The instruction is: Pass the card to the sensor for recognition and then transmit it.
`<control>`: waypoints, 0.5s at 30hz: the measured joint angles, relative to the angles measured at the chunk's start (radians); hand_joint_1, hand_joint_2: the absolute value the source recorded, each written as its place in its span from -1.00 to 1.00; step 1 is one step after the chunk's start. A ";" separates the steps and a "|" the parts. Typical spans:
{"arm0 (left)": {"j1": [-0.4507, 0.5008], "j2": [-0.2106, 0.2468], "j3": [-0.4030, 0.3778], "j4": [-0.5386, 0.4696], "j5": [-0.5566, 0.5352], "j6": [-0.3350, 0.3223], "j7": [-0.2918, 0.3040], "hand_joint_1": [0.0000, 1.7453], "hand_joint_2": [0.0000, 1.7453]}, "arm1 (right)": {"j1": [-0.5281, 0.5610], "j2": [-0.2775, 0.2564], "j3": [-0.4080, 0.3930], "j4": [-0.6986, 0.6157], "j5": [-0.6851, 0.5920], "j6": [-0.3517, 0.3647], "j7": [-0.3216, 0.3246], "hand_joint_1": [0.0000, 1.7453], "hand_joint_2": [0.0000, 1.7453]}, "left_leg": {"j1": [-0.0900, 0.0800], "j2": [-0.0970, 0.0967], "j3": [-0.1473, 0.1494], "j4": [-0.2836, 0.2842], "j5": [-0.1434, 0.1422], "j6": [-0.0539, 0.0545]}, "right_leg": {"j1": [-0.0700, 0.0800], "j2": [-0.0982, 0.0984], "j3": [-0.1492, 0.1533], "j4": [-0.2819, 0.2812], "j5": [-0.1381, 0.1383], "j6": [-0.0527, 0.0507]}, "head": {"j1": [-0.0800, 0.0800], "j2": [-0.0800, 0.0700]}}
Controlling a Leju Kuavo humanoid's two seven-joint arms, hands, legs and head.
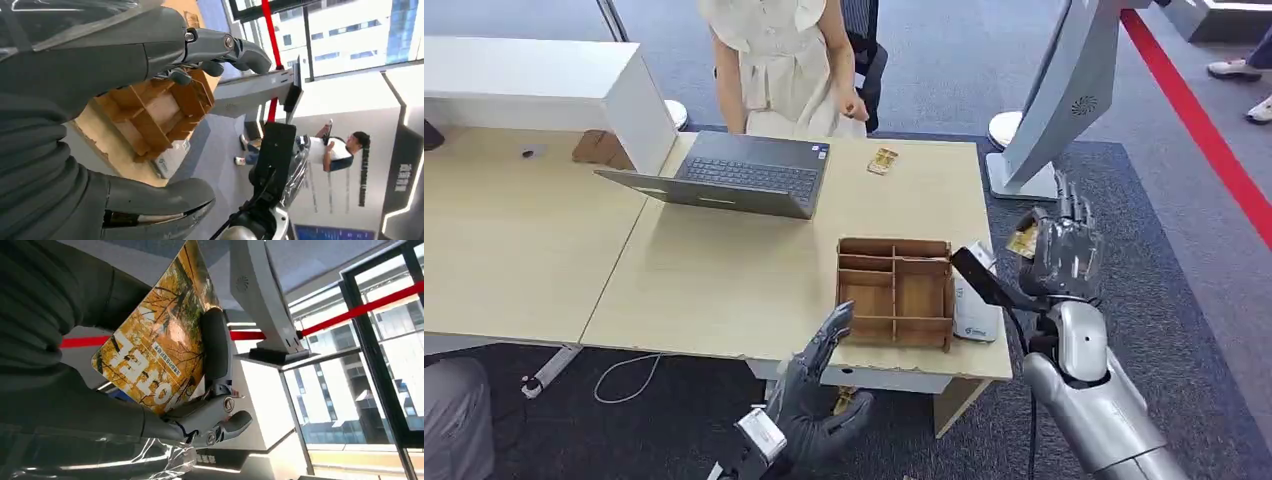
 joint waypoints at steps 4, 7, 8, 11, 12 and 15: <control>0.009 0.008 0.006 -0.023 -0.004 0.020 0.006 -1.00 1.00 | -0.003 0.014 0.015 0.041 -0.035 -0.018 -0.022 1.00 1.00 | 0.000 0.000 0.000 0.000 0.000 0.000 | 0.000 0.000 0.000 0.000 0.000 0.000 | 0.000 0.000; 0.014 0.011 0.009 -0.032 -0.007 0.029 0.011 -1.00 1.00 | -0.006 0.028 0.027 0.074 -0.061 -0.018 -0.044 1.00 1.00 | 0.000 0.000 -0.001 0.000 0.000 0.000 | 0.000 0.000 0.000 0.000 0.000 0.000 | 0.000 0.000; 0.015 0.012 0.011 -0.035 -0.007 0.029 0.011 -1.00 1.00 | -0.007 0.033 0.032 0.086 -0.069 -0.018 -0.053 1.00 1.00 | 0.000 0.000 -0.001 0.000 0.000 0.000 | 0.000 0.000 0.000 0.000 0.000 0.000 | 0.000 0.000; 0.020 0.014 0.014 -0.042 -0.007 0.032 0.011 -1.00 1.00 | -0.011 0.052 0.049 0.126 -0.088 -0.018 -0.071 1.00 1.00 | 0.001 0.000 -0.001 0.000 0.000 0.000 | 0.000 0.000 0.000 0.000 0.000 0.000 | 0.000 0.000; 0.021 0.015 0.015 -0.045 -0.006 0.032 0.011 -1.00 1.00 | -0.013 0.057 0.054 0.137 -0.095 -0.016 -0.077 1.00 1.00 | 0.001 0.000 -0.001 0.000 0.000 0.000 | 0.000 0.000 0.000 0.000 0.000 0.000 | 0.000 0.000; 0.023 0.018 0.015 -0.048 -0.001 0.031 0.011 -1.00 1.00 | -0.022 0.074 0.075 0.182 -0.111 -0.011 -0.087 1.00 1.00 | 0.001 0.000 0.000 0.000 0.000 0.000 | 0.000 0.000 0.000 0.000 0.000 0.000 | 0.000 0.000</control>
